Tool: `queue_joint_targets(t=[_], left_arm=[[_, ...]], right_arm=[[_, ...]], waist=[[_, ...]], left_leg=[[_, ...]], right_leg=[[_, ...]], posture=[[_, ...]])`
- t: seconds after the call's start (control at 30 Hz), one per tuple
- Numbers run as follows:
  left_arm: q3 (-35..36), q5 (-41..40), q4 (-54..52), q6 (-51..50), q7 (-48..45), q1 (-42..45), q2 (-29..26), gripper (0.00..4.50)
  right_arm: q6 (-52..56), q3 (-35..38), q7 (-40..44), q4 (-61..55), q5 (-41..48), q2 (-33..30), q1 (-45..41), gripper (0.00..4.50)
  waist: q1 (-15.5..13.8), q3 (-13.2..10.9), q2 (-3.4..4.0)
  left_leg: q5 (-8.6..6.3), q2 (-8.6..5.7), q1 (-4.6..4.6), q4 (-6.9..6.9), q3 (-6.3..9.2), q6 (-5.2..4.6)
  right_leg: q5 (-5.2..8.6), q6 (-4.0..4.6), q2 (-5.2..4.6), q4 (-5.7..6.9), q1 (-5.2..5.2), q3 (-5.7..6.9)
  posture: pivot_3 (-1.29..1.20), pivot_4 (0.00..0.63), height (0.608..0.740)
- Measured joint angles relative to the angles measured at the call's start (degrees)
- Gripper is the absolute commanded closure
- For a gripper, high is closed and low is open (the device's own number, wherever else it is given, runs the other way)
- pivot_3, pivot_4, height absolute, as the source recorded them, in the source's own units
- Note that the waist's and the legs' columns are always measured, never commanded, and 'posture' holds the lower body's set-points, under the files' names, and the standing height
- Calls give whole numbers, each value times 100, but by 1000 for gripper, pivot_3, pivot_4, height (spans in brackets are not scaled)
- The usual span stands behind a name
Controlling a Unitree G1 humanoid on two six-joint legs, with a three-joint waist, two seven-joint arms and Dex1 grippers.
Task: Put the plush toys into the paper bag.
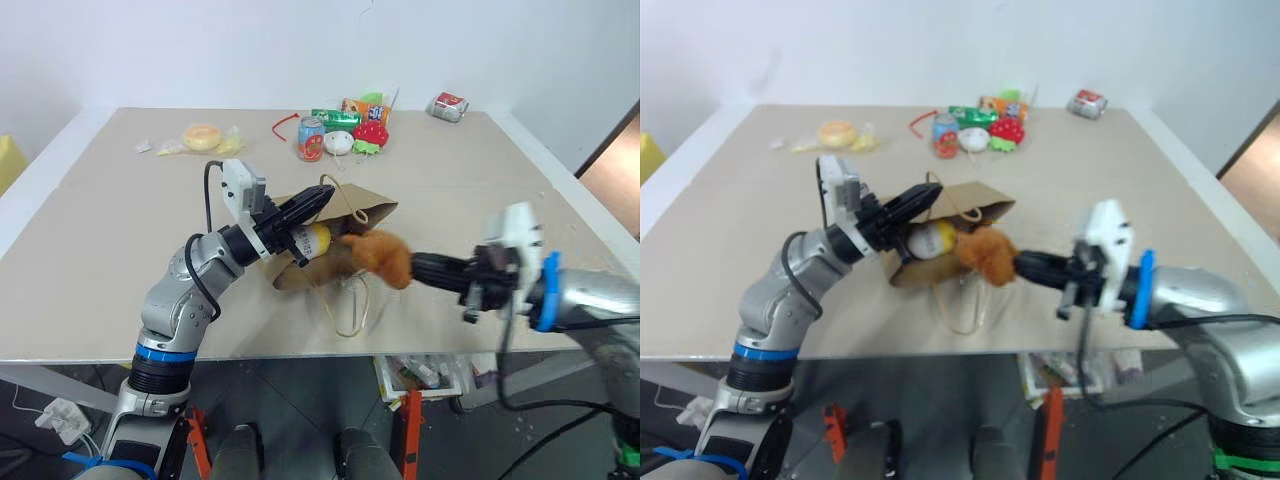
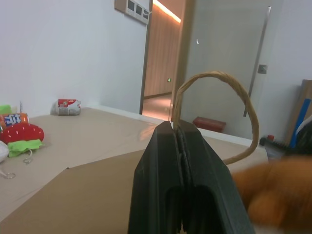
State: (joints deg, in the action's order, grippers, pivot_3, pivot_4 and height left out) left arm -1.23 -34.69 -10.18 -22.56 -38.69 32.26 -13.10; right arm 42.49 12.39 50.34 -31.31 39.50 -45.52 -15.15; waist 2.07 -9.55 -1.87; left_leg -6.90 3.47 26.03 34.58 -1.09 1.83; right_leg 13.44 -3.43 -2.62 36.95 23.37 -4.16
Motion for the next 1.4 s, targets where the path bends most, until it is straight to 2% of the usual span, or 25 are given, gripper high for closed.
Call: queue_joint_targets(t=[0.1, 0.17, 0.27, 0.3, 0.33, 0.37, 0.4, 0.43, 0.47, 0.5, 0.53, 0.57, 0.63, 0.87, 0.97, 1.0, 1.03, 1.1, 1.2, 1.33, 1.4], left_arm=[[0, 5, 2, 3, -2, 7, 1, 4500], [26, 28, 10, 10, -2, 18, -22, 4500], [27, 45, 11, 11, -1, 31, -15, 4500], [41, 45, 12, 12, -4, 36, -11, 4500], [51, 46, 14, 13, -6, 35, -15, 4500], [62, 48, 17, 14, -4, 37, -17, 4500], [58, 48, 17, 14, -8, 41, -7, 4500], [59, 48, 17, 14, -9, 40, -7, 4500], [59, 48, 17, 15, -9, 41, -6, 4500], [59, 48, 17, 15, -9, 41, -6, 4500], [66, 52, 17, 15, -9, 41, -5, 4500], [66, 55, 17, 15, -9, 41, 7, 4500], [66, 59, 17, 15, -11, 41, 30, 4500], [62, 62, 18, 16, -26, 43, 56, 4500], [72, 62, 21, 17, -32, 47, 53, 4500], [78, 61, 23, 17, -36, 46, 54, 4500], [63, 61, 24, 15, -47, 48, 72, 4500], [93, 62, 28, 15, -47, 49, 53, 4500], [104, 62, 29, 15, -50, 49, 45, 4500], [97, 62, 31, 15, -54, 49, 53, 4500], [87, 62, 37, 13, -55, 49, 63, 4500]], right_arm=[[-66, -470, -127, 154, -298, 102, -158, 4405], [-296, -1175, -387, 662, -889, 426, -667, 4405], [-459, -1580, -629, 1202, -1331, 710, -1112, 4405], [-525, -1729, -740, 1458, -1534, 826, -1284, 3649], [-525, -1753, -778, 1538, -1575, 871, -1334, 3522], [-525, -1805, -847, 1686, -1647, 966, -1431, 3209], [-519, -1845, -911, 1781, -1687, 1009, -1484, 2707], [-505, -1847, -927, 1816, -1694, 1036, -1498, 2625], [-488, -1851, -945, 1868, -1711, 1078, -1510, 2208], [-487, -1852, -947, 1873, -1713, 1081, -1510, 2040], [-421, -1937, -924, 1930, -1746, 1102, -1506, 1335], [-401, -1943, -944, 1931, -1795, 1102, -1505, 833], [-330, -1965, -1003, 1955, -1897, 1102, -1504, 306], [-93, -1725, -882, 1904, -1639, 1052, -1376, 213], [-24, -1212, -626, 1644, -1251, 811, -1182, 213], [3, -932, -520, 1504, -1065, 746, -1104, 213], [107, -349, -334, 1219, -505, 711, -860, 213], [239, -53, -261, 1086, -259, 557, -622, 213], [354, -74, -294, 1062, -334, 384, -354, 213], [486, -547, -415, 1054, -565, 341, 60, 213], [519, -1012, -784, 1288, -905, 653, 164, 213]], waist=[[-2, 0, 0], [-2, 0, 0], [-5, 0, 0], [-10, 0, 0], [-11, 0, 0], [-18, 0, 0], [-30, 0, 1], [-34, 0, 1], [-41, 0, 0], [-43, 0, 0], [-76, -1, 1], [-76, -1, 1], [-76, -1, 1], [-86, -1, 2], [-93, -1, 2], [-90, -1, 2], [-83, -2, 2], [-84, -1, 2], [-84, -2, 0], [-80, -2, 2], [-71, -2, 2]], left_leg=[[0, -2, 4, -1, -1, 0], [5, -2, 11, -3, -1, -7], [6, 0, 21, -8, 10, -10], [6, 0, 28, -13, 16, -9], [6, 0, 28, -15, 17, -9], [6, 2, 30, -14, 20, -9], [6, 1, 32, -17, 22, -9], [6, 1, 32, -17, 22, -9], [5, 2, 32, -17, 26, -8], [5, 2, 33, -17, 26, -8], [2, 1, 37, -17, 28, -5], [2, 1, 37, -16, 28, -5], [3, 2, 35, -15, 29, -5], [4, 2, 36, -9, 29, -5], [4, 1, 37, -8, 28, -5], [3, 1, 37, -9, 29, -5], [3, 6, 33, -12, 36, -5], [3, 6, 33, -13, 37, -5], [3, 6, 33, -7, 36, -5], [3, 6, 29, -5, 34, -5], [4, 7, 26, -4, 37, -4]], right_leg=[[0, 0, -2, 0, 4, 0], [5, -5, 1, 0, 9, 1], [13, -13, 13, 0, 12, -1], [14, -10, 18, 1, 17, -2], [14, -9, 19, 1, 16, -2], [15, -8, 23, 1, 17, -2], [15, -7, 23, 1, 18, -2], [15, -6, 23, 1, 18, -2], [16, -5, 25, 1, 17, -1], [16, -5, 25, 1, 17, -1], [18, -4, 25, 1, 18, 0], [19, -5, 25, 1, 18, 0], [26, -20, 27, 1, 18, 0], [20, -16, 25, 1, 15, 0], [24, -22, 23, 1, 12, 0], [25, -23, 25, 1, 12, 0], [25, -20, 32, 2, 12, 2], [25, -19, 33, 2, 11, 3], [25, -18, 30, 1, 6, 3], [20, -11, 31, 1, 8, 2], [14, -5, 33, 2, 10, 1]], posture=[[0, 150, 740], [0, 150, 740], [0, 150, 740], [0, 150, 740], [0, 150, 740], [0, 150, 740], [0, 150, 740], [0, 150, 740], [0, 150, 740], [0, 150, 740], [0, 150, 740], [0, 150, 740], [0, 150, 740], [0, 150, 740], [0, 150, 740], [0, 150, 740], [0, 150, 740], [0, 150, 740], [0, 150, 740], [0, 150, 740], [0, 150, 740]])
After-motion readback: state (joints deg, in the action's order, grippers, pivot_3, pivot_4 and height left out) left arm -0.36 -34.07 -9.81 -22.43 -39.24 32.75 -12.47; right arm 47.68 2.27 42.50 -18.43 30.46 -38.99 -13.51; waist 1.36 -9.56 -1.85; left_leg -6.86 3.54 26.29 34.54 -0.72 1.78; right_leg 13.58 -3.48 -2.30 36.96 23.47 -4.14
